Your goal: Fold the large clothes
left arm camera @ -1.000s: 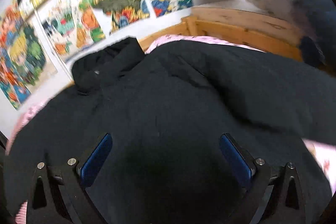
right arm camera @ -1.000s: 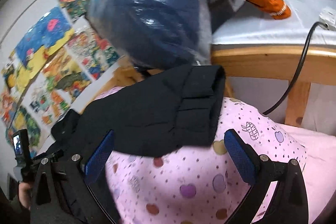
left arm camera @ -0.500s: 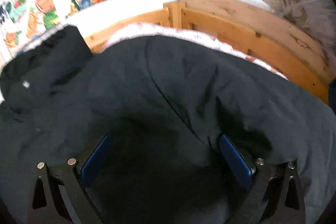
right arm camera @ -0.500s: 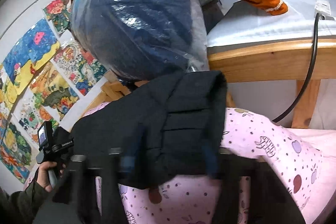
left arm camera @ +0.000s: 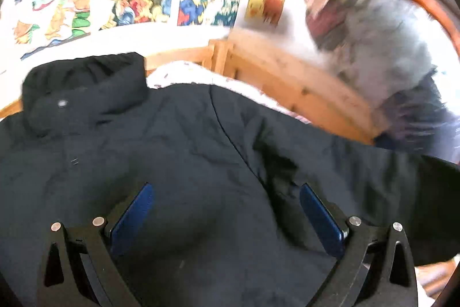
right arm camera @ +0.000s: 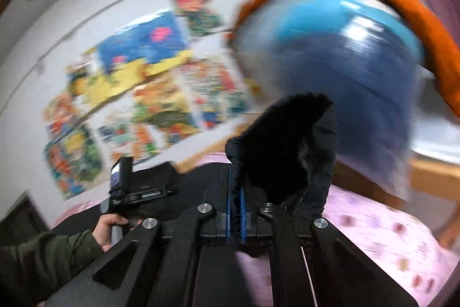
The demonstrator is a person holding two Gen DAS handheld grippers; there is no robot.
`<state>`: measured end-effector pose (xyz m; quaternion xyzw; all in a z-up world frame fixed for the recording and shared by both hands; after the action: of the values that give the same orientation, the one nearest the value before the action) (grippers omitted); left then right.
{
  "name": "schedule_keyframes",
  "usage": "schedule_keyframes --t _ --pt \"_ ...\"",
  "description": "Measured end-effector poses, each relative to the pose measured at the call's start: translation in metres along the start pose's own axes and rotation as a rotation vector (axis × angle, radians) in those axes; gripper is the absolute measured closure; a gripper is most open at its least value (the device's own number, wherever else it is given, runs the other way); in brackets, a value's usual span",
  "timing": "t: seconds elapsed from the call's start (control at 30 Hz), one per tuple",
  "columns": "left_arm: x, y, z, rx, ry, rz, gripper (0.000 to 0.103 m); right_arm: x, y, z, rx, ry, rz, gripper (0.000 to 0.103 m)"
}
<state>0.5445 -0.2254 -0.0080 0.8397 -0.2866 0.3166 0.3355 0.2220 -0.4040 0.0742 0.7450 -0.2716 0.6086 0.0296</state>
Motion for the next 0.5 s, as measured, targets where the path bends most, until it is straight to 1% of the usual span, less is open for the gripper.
schedule_keyframes --t 0.07,0.17,0.2,0.3,0.37,0.43,0.5 --pt "-0.005 -0.007 -0.042 -0.038 0.035 -0.047 0.001 0.001 -0.032 -0.001 0.089 -0.008 -0.036 0.098" --pt "-0.014 -0.023 -0.090 -0.068 0.084 -0.125 0.001 -0.009 -0.079 -0.001 0.188 -0.051 -0.114 0.098" --pt "-0.023 -0.031 -0.114 -0.081 0.107 -0.164 0.001 -0.014 -0.092 -0.002 0.213 -0.068 -0.137 0.098" --pt "-0.047 -0.051 -0.158 -0.112 0.144 -0.251 0.001 -0.035 -0.136 0.002 0.299 -0.130 -0.194 0.098" --pt "-0.065 -0.061 -0.182 -0.128 0.160 -0.294 0.001 -0.055 -0.158 0.004 0.325 -0.183 -0.233 0.098" --pt "-0.079 -0.068 -0.197 -0.148 0.176 -0.318 0.001 -0.077 -0.177 0.006 0.344 -0.239 -0.270 0.098" --pt "-0.093 -0.074 -0.206 -0.185 0.182 -0.343 0.001 -0.095 -0.192 0.012 0.349 -0.285 -0.299 0.098"
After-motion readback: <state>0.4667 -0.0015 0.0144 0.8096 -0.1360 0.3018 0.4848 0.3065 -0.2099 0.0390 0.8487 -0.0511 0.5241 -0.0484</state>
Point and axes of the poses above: each gripper's, at about its wrist camera, not at the fingertips, and z roughly the way its jaws point, y to its right, x to its top, the point moved 2 cm from there along z, roughly the way its jaws point, and after that the axes turned 14 degrees about -x, right-handed, at the moved point
